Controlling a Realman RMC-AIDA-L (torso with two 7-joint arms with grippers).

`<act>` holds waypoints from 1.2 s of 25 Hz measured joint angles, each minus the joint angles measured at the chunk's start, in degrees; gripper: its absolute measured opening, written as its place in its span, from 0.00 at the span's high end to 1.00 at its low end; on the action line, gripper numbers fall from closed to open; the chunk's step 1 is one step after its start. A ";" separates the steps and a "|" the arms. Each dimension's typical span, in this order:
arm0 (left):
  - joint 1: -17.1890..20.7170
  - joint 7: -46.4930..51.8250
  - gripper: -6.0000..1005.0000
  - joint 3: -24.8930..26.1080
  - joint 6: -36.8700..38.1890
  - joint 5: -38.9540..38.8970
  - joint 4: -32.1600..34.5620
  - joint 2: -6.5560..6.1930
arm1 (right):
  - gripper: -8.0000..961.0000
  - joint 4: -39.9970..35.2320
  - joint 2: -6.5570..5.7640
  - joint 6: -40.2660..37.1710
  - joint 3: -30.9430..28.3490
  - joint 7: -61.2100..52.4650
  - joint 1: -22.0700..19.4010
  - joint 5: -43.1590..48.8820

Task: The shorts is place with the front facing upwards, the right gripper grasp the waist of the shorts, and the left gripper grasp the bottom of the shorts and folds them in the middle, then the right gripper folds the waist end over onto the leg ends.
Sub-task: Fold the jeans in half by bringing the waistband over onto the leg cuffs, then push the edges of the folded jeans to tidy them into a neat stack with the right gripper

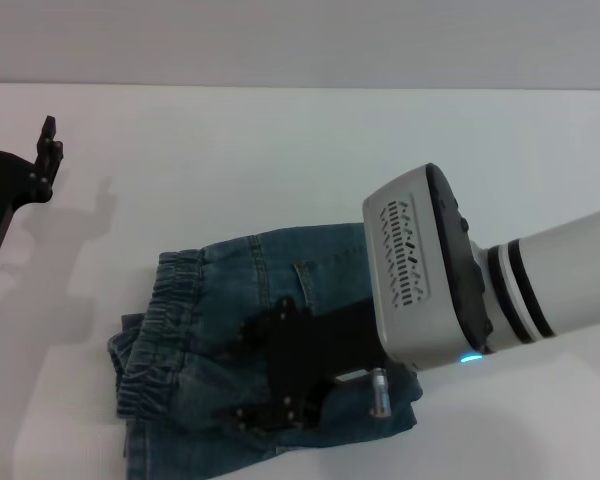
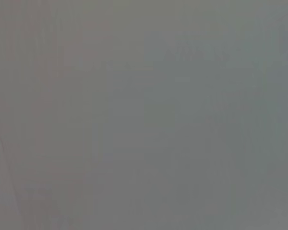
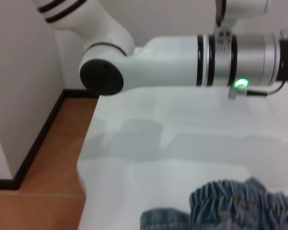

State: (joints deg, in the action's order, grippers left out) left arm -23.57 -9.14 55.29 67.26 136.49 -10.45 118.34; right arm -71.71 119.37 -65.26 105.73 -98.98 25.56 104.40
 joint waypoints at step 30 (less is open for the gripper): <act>-0.73 0.00 0.38 -0.05 -2.70 0.19 0.00 0.04 | 0.99 27.98 -0.78 -14.43 -8.02 6.22 12.52 -8.33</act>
State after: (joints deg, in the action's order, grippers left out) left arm -24.31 -9.14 55.24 64.55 136.68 -10.46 118.39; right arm -43.74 118.59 -79.69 97.71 -92.76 38.08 96.07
